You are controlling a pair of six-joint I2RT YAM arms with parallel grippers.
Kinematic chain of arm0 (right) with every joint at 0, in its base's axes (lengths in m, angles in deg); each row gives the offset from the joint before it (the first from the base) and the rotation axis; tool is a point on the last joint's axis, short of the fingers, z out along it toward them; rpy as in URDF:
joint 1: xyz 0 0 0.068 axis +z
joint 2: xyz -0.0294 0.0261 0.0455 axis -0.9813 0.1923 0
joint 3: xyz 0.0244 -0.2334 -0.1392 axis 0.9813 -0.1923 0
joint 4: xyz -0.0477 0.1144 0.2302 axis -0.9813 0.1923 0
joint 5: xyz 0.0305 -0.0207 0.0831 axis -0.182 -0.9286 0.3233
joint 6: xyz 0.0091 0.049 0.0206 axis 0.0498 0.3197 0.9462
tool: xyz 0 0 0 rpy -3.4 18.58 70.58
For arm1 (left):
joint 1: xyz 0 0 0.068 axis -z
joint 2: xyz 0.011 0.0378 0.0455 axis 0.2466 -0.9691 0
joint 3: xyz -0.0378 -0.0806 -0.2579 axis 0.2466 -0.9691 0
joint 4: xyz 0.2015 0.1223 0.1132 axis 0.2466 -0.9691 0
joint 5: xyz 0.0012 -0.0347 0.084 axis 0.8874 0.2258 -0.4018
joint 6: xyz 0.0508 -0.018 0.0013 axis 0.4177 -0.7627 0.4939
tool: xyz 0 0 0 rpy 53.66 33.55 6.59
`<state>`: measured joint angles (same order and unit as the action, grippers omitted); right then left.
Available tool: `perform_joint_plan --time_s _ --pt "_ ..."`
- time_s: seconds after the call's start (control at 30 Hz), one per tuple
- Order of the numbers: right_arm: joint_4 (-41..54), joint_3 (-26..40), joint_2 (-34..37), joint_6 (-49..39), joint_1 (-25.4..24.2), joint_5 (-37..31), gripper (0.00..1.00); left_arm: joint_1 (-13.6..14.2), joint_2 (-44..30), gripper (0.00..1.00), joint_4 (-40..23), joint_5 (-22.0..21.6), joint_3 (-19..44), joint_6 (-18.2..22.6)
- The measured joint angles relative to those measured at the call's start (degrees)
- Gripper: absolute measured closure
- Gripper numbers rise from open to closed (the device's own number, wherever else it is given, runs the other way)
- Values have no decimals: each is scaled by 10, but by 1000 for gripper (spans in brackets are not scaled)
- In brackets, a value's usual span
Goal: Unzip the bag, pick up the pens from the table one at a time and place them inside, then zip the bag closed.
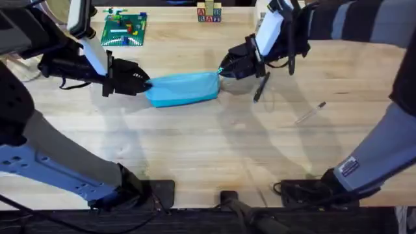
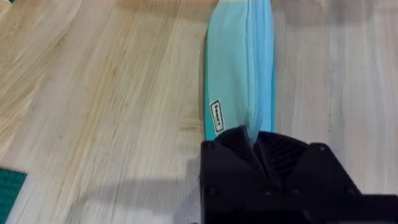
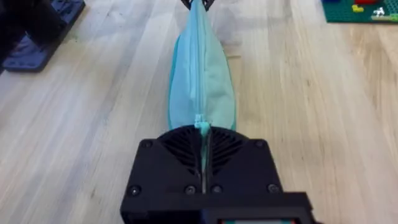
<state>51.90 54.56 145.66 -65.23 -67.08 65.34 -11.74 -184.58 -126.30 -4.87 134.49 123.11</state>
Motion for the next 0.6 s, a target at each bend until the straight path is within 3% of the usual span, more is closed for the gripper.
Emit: perform_joint_plan --time_s 0.6 --pt "-1 0 -12 33 10 34 972 0 0 959 -2 -1 0 0"
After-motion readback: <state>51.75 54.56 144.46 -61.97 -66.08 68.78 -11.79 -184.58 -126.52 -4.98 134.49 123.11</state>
